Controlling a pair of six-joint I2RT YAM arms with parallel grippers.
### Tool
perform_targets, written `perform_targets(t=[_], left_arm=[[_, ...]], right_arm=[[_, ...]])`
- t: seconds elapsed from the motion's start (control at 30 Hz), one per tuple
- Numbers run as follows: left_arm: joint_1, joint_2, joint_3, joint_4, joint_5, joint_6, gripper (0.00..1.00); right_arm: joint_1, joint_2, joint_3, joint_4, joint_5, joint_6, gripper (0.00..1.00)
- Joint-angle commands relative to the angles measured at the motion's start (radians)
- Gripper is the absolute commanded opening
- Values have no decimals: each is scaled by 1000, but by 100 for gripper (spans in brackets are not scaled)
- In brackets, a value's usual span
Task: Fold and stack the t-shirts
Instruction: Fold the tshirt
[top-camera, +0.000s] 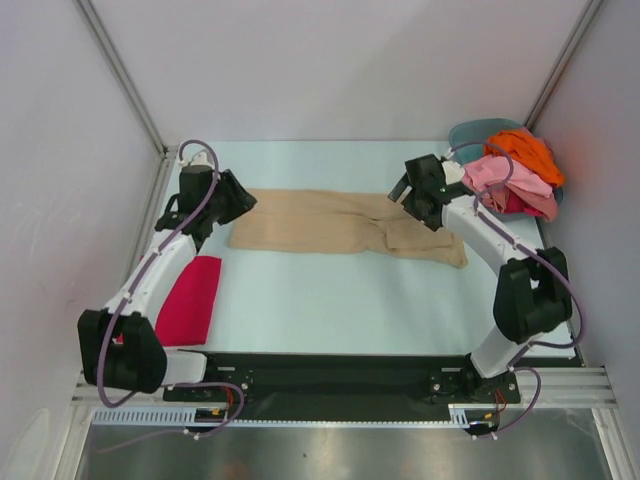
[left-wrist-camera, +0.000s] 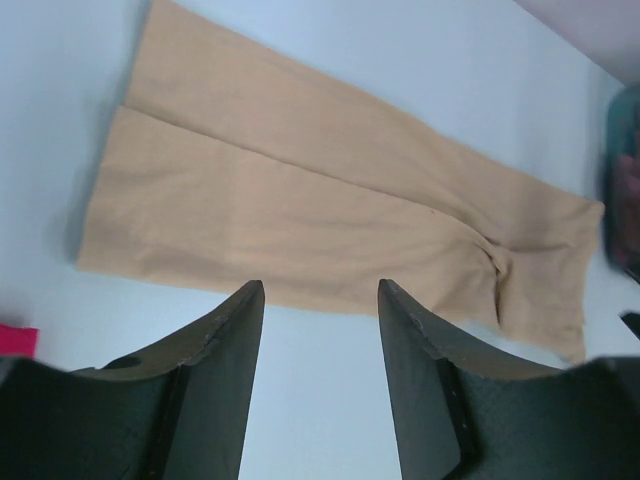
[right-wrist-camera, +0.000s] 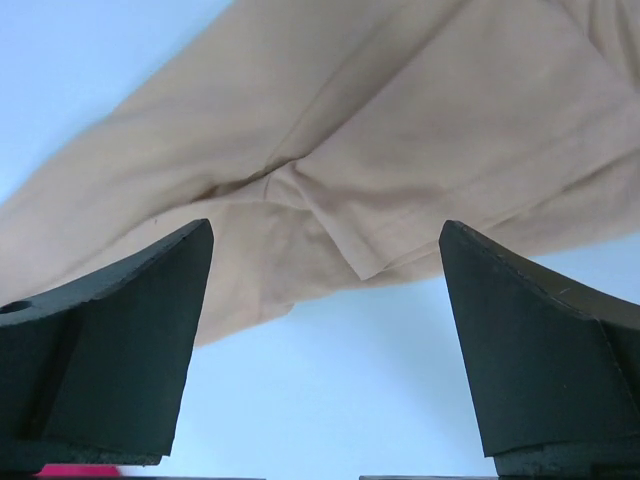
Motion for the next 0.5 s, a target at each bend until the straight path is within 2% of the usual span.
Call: perform_targets(t=[0.0,0.3,0.47], left_arm=[[-55,-91,-49,-3,58,-11,56],[-92,-243,-158,7,154,21,60],[-92,-272,-186,-7,228,52,62]], right_arm=[[-20,110,126,-259,104,247,100],[-71,262,199,-304,130,548,100],[-81,361,244,-292,150,582,100]])
